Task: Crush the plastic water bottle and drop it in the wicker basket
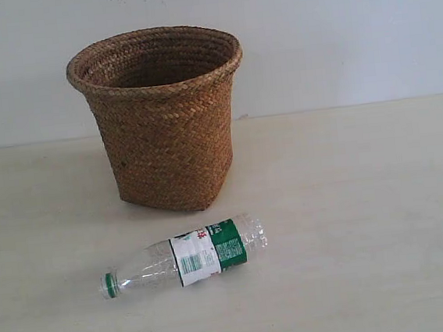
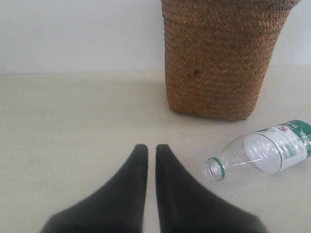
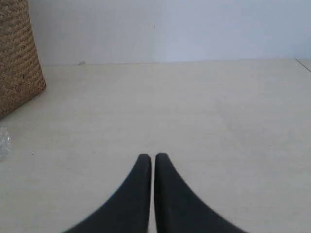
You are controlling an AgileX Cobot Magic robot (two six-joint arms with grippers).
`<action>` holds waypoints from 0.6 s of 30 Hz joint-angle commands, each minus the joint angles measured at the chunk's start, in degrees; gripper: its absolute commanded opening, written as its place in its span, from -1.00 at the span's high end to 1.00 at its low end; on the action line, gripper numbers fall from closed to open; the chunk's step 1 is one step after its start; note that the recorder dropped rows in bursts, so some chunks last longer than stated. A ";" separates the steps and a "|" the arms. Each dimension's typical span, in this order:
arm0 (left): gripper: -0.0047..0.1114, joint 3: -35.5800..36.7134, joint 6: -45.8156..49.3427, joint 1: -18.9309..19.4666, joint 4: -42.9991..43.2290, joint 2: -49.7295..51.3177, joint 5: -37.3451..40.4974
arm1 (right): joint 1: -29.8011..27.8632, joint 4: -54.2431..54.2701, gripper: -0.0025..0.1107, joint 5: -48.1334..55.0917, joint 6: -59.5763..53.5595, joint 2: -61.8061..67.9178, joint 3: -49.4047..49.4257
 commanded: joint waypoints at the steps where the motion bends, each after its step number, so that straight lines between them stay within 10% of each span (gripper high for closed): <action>1: 0.82 0.18 2.96 0.21 3.29 -0.15 -3.21 | -0.15 -0.04 0.96 -0.30 0.07 -0.23 -0.05; 18: 0.82 0.18 -21.99 0.21 -9.68 -0.15 -18.69 | -0.15 -0.04 0.96 -0.30 0.07 -0.23 -0.05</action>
